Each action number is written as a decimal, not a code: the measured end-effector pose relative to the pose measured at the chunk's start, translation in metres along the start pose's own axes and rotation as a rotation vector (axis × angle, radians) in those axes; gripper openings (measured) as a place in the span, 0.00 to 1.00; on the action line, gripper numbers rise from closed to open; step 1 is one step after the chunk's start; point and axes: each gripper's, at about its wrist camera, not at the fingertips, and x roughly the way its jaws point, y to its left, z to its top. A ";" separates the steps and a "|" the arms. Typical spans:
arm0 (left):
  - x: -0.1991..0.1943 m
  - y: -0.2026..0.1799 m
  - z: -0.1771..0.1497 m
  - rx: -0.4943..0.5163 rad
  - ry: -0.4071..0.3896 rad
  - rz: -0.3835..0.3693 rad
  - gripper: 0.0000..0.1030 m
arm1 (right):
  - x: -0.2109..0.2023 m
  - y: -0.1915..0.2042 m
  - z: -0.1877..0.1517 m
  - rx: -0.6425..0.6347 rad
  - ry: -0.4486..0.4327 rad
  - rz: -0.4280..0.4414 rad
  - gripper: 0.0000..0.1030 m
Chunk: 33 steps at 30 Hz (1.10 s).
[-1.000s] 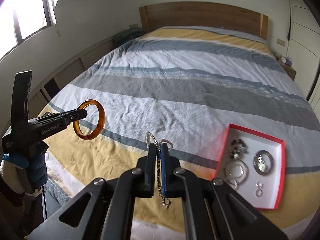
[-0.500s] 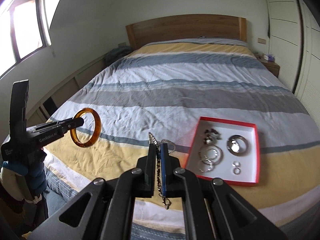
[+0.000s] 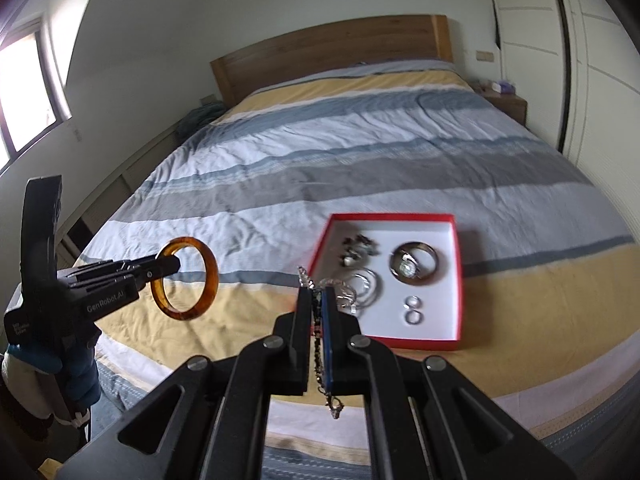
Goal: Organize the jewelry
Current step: 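Carry the amber bangle and silver necklace over the box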
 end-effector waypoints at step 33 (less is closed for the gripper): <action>0.169 -0.082 0.017 0.157 0.211 0.008 0.10 | 0.138 -0.107 0.002 0.106 0.174 -0.073 0.04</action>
